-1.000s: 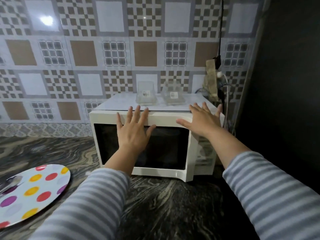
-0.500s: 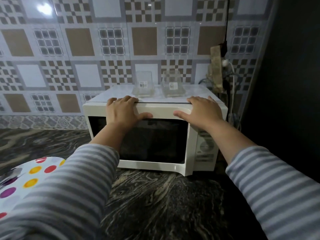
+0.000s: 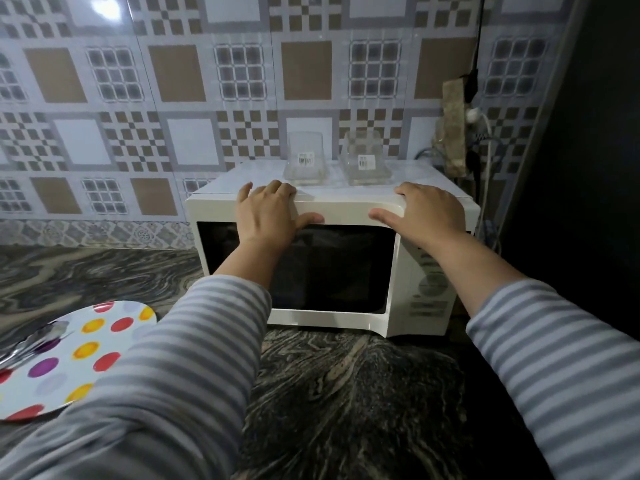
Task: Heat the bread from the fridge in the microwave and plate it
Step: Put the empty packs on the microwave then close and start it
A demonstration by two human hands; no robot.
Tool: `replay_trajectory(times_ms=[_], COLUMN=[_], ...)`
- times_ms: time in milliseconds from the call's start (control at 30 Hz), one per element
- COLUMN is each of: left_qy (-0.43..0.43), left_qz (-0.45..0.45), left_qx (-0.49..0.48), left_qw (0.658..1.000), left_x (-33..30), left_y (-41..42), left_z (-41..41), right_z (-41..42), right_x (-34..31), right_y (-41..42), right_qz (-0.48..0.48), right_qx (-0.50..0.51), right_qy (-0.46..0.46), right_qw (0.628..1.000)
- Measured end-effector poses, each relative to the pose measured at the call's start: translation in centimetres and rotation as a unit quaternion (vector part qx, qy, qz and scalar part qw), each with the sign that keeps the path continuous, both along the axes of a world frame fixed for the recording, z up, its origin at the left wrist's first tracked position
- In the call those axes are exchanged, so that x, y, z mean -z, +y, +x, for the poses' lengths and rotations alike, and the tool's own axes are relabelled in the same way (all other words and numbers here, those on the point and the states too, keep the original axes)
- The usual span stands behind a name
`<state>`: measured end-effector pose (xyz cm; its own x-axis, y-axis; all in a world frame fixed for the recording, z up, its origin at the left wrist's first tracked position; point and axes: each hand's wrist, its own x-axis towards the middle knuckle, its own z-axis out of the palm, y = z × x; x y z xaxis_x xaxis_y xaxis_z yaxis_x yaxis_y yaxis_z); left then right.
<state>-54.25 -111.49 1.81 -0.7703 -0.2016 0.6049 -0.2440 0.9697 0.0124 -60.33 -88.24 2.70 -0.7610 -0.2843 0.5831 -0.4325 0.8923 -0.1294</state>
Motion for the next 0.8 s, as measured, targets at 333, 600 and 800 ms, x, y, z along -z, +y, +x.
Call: replay_trajectory(times_ms=[333, 600, 800], left_qy=[0.027, -0.030, -0.192], left_qz=[0.040, 0.166, 0.210], left_qx=[-0.006, 0.061, 0.102], left_qw=[0.999, 0.984, 0.953], left_x=[2.6, 13.2, 21.1], left_y=[2.0, 9.8, 13.5], left_z=[0.2, 3.9, 6.1], right_z=[0.5, 5.0, 6.8], right_x=[1.6, 12.7, 20.4], right_y=[-0.4, 3.0, 5.8], right_qz=[0.008, -0.095, -0.083], right_qx=[0.024, 0.032, 0.140], right_qy=[0.022, 0.064, -0.125], right_qw=[0.999, 0.993, 0.979])
